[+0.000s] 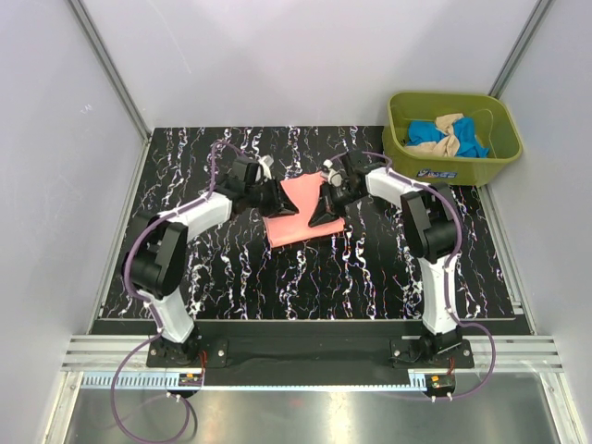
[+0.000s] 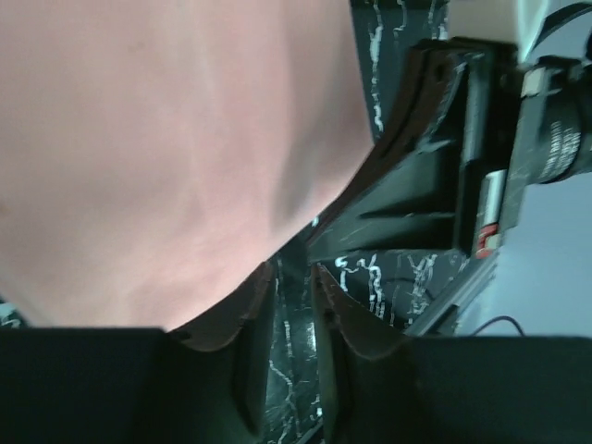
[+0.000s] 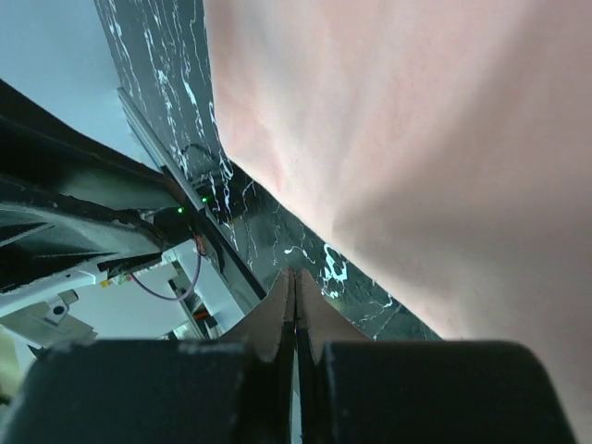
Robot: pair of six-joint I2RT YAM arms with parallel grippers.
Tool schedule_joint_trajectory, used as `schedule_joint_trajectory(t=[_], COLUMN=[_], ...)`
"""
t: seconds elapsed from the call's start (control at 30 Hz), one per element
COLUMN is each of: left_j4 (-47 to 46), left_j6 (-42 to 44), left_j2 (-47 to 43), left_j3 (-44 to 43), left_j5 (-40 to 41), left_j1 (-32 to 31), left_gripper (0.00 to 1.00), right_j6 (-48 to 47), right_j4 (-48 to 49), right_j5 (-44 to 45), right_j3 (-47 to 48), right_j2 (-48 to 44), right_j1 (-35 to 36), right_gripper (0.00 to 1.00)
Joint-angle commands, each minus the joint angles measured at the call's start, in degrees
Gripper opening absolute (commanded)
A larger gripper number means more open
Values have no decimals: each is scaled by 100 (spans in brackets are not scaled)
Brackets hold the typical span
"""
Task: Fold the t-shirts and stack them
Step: Fold the tshirt
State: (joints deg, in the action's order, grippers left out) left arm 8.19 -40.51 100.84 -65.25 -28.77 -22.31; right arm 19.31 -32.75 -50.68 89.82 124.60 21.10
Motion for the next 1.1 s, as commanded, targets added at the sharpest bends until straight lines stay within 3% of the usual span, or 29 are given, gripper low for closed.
schedule_joint_trajectory(t=[0.0, 0.17, 0.37, 0.47, 0.53, 0.77, 0.9, 1.0, 1.07], left_j4=[-614, -801, -442, -73, 130, 763, 711, 457, 246], left_j6=[-448, -274, 280, 623, 850, 993, 852, 581, 299], left_j2=[426, 964, 798, 579, 429, -493, -583, -626, -757], left_j3=[214, 592, 935, 909, 830, 523, 391, 600, 768], left_j5=[-357, -436, -103, 12, 56, -66, -120, -137, -137], left_j1=[33, 86, 139, 139, 130, 121, 130, 296, 516], left_gripper=[25, 21, 20, 22, 29, 48, 43, 37, 39], right_j6=[-67, -603, -569, -376, -253, -148, 502, 706, 513], right_j4=[-46, -407, -407, -443, -460, -346, 407, 577, 429], right_j5=[57, 558, 1156, 1323, 1533, 1325, 700, 821, 1120], right_j3=[237, 11, -693, -921, -1001, -99, 386, 746, 1009], right_j2=[204, 302, -285, -663, -892, -886, -253, 222, 494], right_j1=[-36, -299, -756, -783, -774, -520, -196, -124, -141], right_gripper=[0, 0, 0, 0, 0, 0, 1, 1, 1])
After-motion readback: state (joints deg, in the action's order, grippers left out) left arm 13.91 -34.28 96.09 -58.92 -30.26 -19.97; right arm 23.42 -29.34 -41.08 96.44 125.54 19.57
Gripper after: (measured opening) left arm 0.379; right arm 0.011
